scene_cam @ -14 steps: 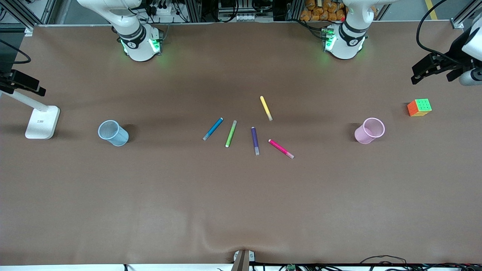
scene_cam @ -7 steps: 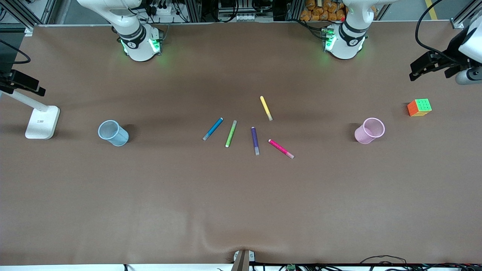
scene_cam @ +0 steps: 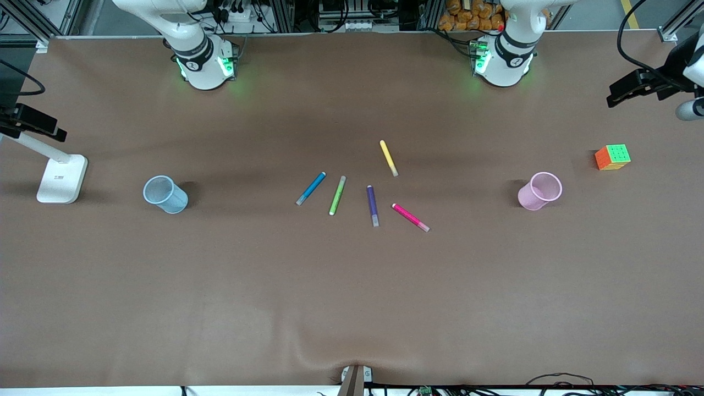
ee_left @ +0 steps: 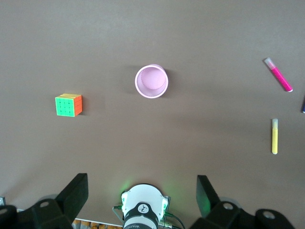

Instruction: Place pink and blue markers in matching cups

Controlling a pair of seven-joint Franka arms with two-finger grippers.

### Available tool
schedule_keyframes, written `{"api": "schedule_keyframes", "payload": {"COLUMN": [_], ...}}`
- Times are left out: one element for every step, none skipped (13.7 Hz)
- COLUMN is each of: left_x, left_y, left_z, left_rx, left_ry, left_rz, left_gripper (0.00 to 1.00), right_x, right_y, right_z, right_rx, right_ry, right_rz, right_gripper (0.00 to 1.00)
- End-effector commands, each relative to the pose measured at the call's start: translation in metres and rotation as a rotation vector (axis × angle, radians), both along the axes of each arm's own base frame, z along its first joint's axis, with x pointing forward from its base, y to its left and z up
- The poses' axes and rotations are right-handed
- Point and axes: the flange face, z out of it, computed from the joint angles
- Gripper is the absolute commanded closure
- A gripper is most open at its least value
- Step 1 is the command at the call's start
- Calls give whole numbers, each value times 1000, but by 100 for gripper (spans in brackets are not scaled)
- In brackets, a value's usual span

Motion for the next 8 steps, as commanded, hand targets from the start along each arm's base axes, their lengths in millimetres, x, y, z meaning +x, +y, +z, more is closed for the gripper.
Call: {"api": "schedule_keyframes", "payload": {"left_x": [1, 12, 17, 20, 24, 24, 28, 33], "left_y": [-4, -6, -11, -17, -28, -41, -46, -54], "left_z": [0, -12, -15, -16, -22, -27, -34, -47], "left_rx": [-3, -16, -23, -24, -34, -44, -45, -48], "left_ry": [5, 14, 15, 12, 23, 35, 48, 73], "left_rz": [24, 19, 6, -5, -25, -42, -41, -53], "left_gripper": [0, 0, 0, 0, 0, 0, 0, 0], "right_x": [3, 3, 3, 3, 3, 3, 7, 11], "right_y": [-5, -4, -3, -4, -4, -5, -5, -5], "right_z": [3, 3, 3, 3, 3, 2, -3, -10], "right_rx": [-7, -3, -1, -3, 0, -6, -8, -9], "right_ry": [-8, -7, -7, -7, -9, -7, 0, 12], "right_rz": [-20, -21, -20, -20, -21, -20, -20, -20], "right_gripper": [0, 0, 0, 0, 0, 0, 0, 0]}}
